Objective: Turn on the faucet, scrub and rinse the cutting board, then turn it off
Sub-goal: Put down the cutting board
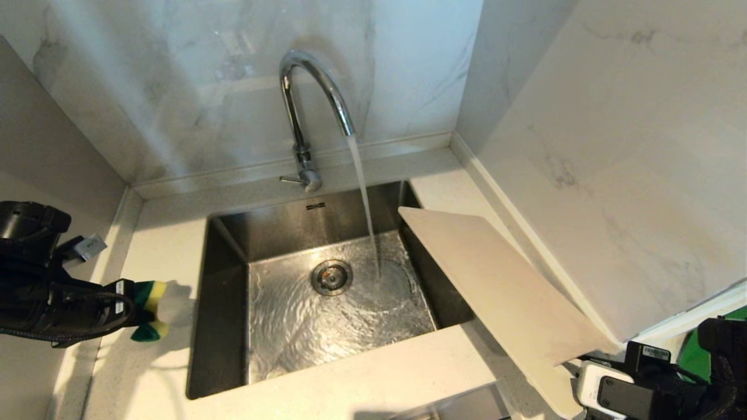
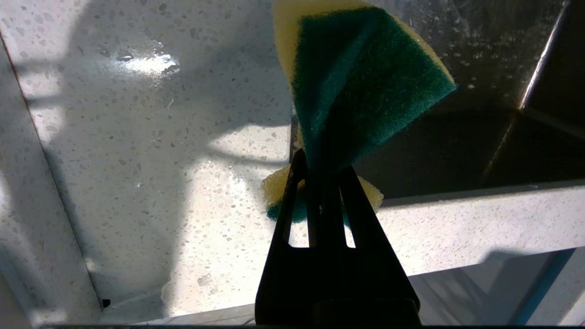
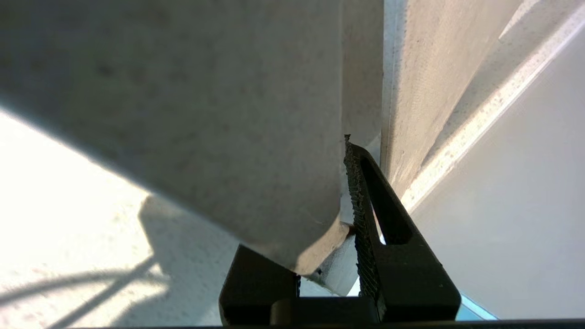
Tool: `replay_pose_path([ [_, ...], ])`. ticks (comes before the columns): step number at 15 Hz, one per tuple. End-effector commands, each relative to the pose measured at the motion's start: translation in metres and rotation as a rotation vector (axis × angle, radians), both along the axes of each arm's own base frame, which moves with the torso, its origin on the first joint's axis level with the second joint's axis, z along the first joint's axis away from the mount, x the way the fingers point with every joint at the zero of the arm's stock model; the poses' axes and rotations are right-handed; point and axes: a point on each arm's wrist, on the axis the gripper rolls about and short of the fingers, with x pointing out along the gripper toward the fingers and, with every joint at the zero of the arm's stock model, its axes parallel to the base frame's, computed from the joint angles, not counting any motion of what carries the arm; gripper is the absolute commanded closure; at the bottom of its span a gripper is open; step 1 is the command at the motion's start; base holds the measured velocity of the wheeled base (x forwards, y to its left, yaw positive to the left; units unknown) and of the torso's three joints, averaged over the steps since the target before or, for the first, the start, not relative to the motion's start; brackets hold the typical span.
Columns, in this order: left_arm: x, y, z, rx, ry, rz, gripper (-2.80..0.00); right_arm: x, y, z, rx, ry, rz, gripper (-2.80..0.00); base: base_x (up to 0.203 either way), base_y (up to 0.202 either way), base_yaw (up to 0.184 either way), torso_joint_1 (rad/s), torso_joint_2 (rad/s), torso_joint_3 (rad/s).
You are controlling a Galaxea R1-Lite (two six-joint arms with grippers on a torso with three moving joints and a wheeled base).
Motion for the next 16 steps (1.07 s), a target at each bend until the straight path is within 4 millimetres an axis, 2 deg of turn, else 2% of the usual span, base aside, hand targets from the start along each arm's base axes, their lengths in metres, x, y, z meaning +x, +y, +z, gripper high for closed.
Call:
replay_pose_path([
  [1, 0.0, 0.0, 0.002, -0.003, -0.005, 0.001, 0.0, 0.0, 0.004, 0.0, 0.012, -0.001, 0.015, 0.0, 0.0, 0.0, 0.0, 0.0, 0.0, 0.0],
  [7, 0.002, -0.004, 0.004, -0.011, -0.012, -0.003, 0.0, 0.0, 0.008, -0.003, 0.049, 0.03, 0.006, 0.0, 0.0, 0.0, 0.0, 0.0, 0.0, 0.0],
  [13, 0.002, -0.004, 0.005, -0.01, -0.016, -0.003, 0.0, 0.002, 0.01, -0.017, 0.013, 0.107, -0.023, 0.0, 0.0, 0.0, 0.0, 0.0, 0.0, 0.0],
  [16, 0.003, -0.004, 0.006, -0.011, -0.02, -0.004, 0.0, 0.01, 0.009, -0.021, -0.014, 0.13, -0.041, 0.0, 0.0, 0.0, 0.0, 0.0, 0.0, 0.0],
])
